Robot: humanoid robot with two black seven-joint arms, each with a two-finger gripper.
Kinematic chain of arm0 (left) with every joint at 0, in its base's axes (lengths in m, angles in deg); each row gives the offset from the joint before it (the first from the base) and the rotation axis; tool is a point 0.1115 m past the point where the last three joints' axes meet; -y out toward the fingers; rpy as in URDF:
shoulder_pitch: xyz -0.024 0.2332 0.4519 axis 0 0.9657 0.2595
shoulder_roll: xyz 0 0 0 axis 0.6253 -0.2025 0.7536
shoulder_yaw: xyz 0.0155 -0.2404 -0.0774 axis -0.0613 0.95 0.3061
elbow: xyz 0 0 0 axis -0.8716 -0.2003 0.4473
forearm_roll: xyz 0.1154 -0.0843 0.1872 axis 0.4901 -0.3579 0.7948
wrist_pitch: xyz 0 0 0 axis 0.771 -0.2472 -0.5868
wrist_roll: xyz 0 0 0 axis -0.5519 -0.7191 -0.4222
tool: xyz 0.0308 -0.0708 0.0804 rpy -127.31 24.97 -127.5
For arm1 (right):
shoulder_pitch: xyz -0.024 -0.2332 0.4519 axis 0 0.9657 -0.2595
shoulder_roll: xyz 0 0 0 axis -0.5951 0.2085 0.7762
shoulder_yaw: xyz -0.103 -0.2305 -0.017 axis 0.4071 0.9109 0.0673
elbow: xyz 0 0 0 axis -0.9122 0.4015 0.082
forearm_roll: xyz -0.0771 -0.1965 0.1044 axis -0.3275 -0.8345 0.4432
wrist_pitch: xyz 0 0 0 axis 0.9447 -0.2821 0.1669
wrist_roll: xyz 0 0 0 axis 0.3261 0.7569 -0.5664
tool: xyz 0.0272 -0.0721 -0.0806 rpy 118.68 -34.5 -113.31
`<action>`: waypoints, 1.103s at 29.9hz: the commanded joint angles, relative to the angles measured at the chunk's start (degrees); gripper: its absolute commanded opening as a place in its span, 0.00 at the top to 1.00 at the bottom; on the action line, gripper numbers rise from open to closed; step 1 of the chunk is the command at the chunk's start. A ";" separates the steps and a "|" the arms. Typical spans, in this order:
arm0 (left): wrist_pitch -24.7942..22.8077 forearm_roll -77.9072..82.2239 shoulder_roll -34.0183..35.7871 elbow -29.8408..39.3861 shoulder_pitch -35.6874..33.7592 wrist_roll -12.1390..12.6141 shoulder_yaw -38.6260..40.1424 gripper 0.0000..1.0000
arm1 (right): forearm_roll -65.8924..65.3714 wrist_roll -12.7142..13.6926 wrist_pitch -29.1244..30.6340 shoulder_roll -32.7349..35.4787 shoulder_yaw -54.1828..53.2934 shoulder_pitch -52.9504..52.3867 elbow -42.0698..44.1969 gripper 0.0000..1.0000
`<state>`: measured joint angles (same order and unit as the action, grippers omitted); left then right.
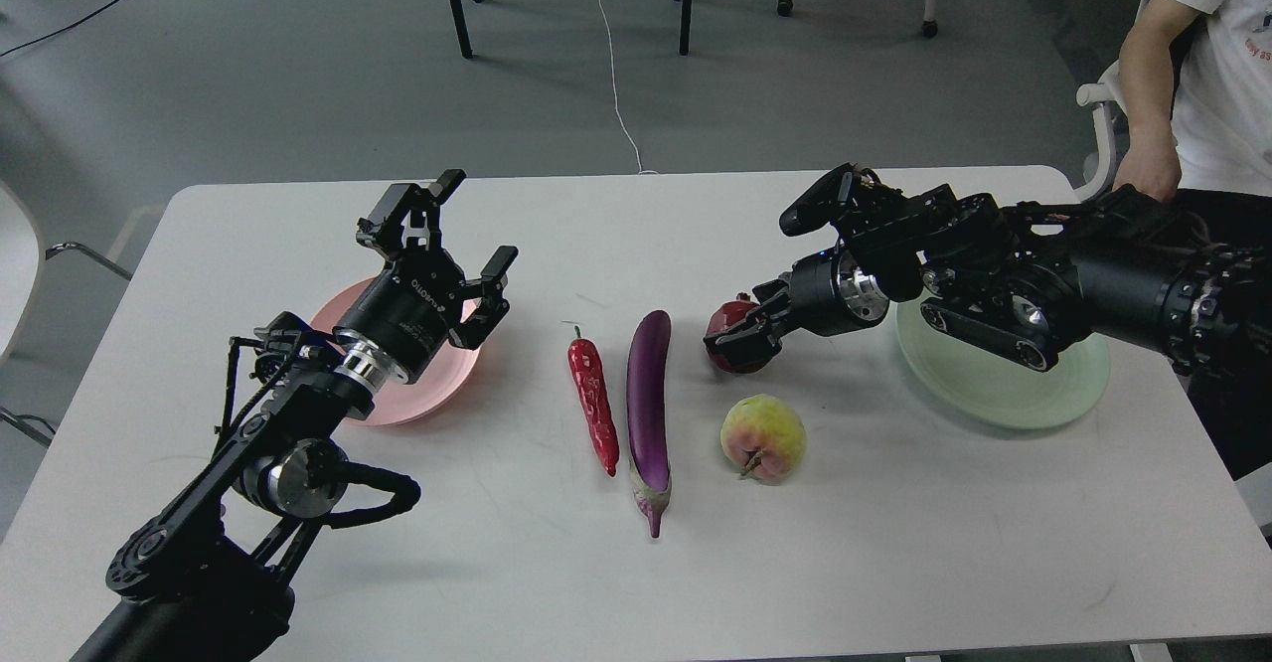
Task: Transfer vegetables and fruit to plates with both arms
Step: 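Reach the right gripper toward the red pomegranate, then grasp the red pomegranate with the right gripper and lift it, then carry the pomegranate over the green plate and lower it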
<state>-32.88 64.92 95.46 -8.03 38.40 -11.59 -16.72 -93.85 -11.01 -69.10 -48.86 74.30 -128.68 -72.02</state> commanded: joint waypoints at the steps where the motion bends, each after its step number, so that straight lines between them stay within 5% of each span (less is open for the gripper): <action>1: 0.00 0.00 0.06 -0.07 0.06 -0.06 -0.01 0.02 | 0.00 0.00 -0.25 -0.08 0.27 0.58 0.34 0.02; 9: 0.00 0.00 -0.03 -0.07 0.06 0.03 0.08 0.02 | -0.18 0.00 -4.12 -0.60 3.69 0.93 0.60 0.10; 14: 0.00 0.00 -0.03 -0.07 0.06 0.03 0.08 0.02 | -0.18 0.00 -4.12 -0.60 3.78 0.93 0.52 0.41; 17: 0.00 0.00 0.06 -0.07 0.06 0.03 0.08 0.02 | -0.18 0.00 -4.12 -0.60 3.70 0.58 0.43 0.51; 23: 0.00 0.00 -0.03 0.02 0.06 0.03 0.08 0.02 | -0.09 0.00 -4.12 1.93 3.70 -3.02 -1.32 0.53; 33: 0.08 0.26 0.06 0.02 -0.12 0.03 0.16 0.02 | -0.53 0.00 -3.86 18.28 4.05 -10.58 -8.53 0.53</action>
<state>-32.88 65.09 95.58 -8.03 38.46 -11.56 -16.64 -94.10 -11.02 -73.04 -34.90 78.04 -138.65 -78.67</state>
